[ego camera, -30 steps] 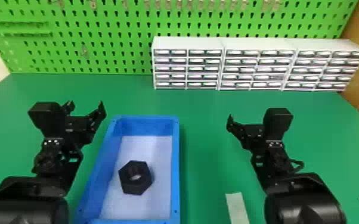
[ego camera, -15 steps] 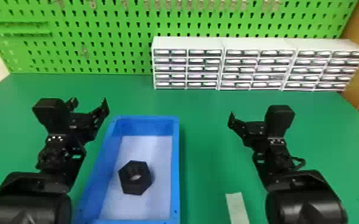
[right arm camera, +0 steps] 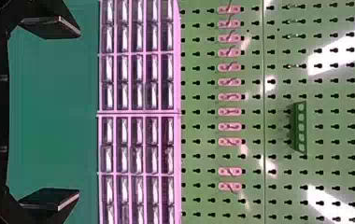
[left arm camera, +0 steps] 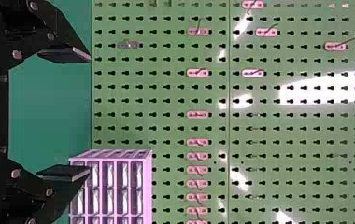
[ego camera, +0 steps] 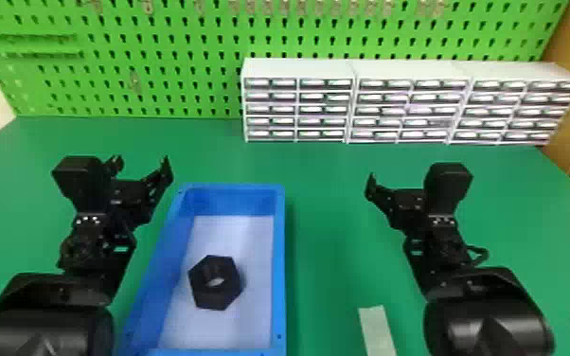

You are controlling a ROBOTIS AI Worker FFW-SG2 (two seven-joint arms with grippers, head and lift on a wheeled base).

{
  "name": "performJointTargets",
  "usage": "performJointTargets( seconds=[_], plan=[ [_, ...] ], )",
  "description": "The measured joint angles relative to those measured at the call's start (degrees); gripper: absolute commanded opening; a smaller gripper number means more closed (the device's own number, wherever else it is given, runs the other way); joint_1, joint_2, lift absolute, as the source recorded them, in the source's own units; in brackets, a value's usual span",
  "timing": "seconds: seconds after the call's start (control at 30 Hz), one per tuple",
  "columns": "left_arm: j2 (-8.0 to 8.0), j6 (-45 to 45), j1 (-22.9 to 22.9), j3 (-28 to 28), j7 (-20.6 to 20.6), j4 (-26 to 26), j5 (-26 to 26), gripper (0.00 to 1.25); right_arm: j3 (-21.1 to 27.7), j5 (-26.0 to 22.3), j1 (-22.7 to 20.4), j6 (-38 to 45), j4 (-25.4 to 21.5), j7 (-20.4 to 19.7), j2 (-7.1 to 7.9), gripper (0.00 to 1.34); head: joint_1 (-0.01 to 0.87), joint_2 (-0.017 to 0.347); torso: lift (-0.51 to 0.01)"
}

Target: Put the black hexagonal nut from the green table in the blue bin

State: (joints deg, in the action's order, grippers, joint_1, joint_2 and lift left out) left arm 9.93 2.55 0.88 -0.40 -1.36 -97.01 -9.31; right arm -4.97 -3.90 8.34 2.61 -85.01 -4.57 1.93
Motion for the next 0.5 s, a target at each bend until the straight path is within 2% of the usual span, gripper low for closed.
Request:
performJointTargets(
  seconds=[0.5],
  plan=[
    [0.0, -0.09, -0.88, 0.68, 0.03, 0.31, 0.6, 0.84, 1.03, 0.03, -0.13, -0.33, -0.05, 0.0, -0.09, 1.24, 0.686, 0.052, -0.097]
  ],
)
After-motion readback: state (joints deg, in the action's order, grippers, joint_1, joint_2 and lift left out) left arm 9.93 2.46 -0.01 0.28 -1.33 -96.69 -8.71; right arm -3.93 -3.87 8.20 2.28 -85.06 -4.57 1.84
